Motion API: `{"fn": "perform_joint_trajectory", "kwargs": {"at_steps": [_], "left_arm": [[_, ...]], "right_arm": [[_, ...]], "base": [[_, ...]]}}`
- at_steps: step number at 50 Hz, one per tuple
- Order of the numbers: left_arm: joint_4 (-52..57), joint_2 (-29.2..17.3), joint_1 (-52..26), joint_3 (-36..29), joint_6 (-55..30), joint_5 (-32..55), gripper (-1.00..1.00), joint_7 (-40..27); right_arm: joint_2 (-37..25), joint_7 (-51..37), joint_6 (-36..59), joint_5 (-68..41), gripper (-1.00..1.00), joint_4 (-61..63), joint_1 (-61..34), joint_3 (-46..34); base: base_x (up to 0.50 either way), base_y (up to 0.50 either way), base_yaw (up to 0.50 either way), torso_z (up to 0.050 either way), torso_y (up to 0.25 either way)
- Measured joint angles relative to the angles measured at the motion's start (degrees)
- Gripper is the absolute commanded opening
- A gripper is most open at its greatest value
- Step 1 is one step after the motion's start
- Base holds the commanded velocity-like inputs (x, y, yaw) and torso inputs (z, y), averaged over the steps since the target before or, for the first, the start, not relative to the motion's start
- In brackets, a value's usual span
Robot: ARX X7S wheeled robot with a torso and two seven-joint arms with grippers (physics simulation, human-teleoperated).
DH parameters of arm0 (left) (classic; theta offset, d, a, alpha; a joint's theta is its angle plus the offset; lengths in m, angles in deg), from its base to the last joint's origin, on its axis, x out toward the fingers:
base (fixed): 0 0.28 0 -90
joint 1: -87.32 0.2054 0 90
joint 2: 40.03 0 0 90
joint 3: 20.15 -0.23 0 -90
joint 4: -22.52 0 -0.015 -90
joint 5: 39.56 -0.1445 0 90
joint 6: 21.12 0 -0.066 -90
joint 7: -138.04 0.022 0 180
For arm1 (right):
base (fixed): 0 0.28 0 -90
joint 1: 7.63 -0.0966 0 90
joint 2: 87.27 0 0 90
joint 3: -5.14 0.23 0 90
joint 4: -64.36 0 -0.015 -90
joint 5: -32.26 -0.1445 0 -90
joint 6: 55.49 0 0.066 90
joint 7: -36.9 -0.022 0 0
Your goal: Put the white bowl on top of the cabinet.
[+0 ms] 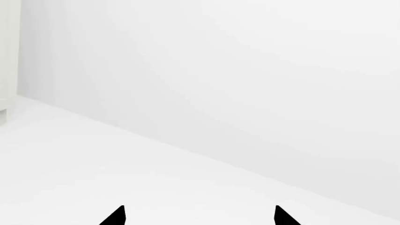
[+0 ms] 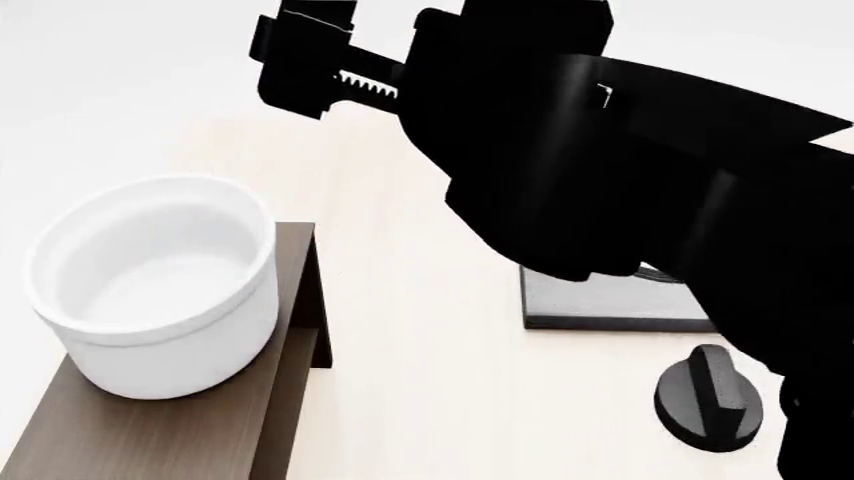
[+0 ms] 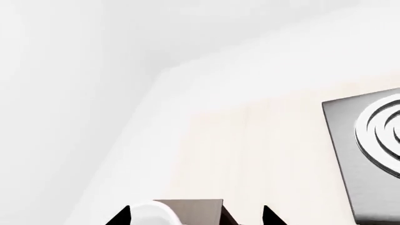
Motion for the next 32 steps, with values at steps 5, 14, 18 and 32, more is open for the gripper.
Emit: {"fn": "perform_joint_trajectory", "kwargs": {"at_steps": [5,14,18,32], "left_arm": [[0.01,-0.01,-0.02,-0.04,-0.04,-0.04,1.0,0.02],[0.02,-0.03,-0.11,-0.16,-0.12,-0.13,1.0,0.04],[0.01,-0.04,-0.17,-0.2,-0.15,-0.16,1.0,0.04],[-0.05,-0.05,-0.31,-0.28,-0.23,-0.21,1.0,0.04]], "right_arm": [[-1.58,-1.38,-0.71,0.47,1.0,2.54,-0.23,0.89],[-4.12,-4.02,-1.7,2.51,1.0,7.99,-1.24,2.24],[-5.05,-4.84,-1.9,3.64,1.0,10.05,-1.89,2.7],[-7.41,-6.89,-2.25,5.27,1.0,14.5,-3.77,4.06]], "base": [[0.0,0.0,0.0,0.0,0.0],[0.0,0.0,0.0,0.0,0.0],[0.0,0.0,0.0,0.0,0.0],[0.0,0.0,0.0,0.0,0.0]]}}
